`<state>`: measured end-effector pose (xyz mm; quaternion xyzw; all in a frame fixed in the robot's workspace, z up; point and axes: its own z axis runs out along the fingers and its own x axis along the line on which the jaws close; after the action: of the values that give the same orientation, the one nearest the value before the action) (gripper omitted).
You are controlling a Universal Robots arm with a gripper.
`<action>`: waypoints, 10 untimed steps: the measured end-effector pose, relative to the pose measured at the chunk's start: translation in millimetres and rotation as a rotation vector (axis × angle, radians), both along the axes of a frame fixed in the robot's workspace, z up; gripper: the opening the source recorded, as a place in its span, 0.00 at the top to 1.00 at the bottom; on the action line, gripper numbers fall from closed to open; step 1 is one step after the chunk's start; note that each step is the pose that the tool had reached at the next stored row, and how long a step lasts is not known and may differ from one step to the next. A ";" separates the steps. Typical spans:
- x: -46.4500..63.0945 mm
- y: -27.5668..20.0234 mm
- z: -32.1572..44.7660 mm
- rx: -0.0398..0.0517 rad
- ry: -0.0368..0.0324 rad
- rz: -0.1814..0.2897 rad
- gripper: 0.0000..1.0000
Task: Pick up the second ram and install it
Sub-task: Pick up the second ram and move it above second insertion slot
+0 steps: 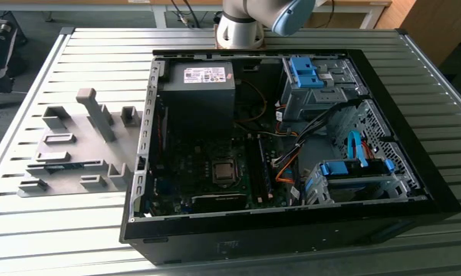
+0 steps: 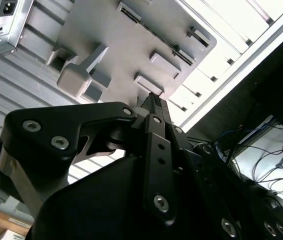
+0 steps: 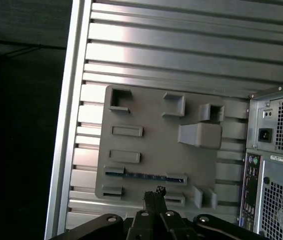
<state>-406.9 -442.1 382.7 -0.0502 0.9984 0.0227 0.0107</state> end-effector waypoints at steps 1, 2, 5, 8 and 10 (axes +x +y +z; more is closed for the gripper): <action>-0.1 0.0 0.0 0.0000 0.0000 0.015 0.89; -0.2 0.0 0.0 0.0000 0.0000 0.031 0.89; -0.5 0.0 -0.1 0.0000 0.0000 0.078 0.89; -0.9 0.0 -0.1 -0.0001 0.0000 0.124 0.89; -1.1 0.0 -0.2 0.0000 -0.0001 0.153 0.89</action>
<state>-408.0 -442.1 382.4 -0.1263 0.9917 0.0235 0.0090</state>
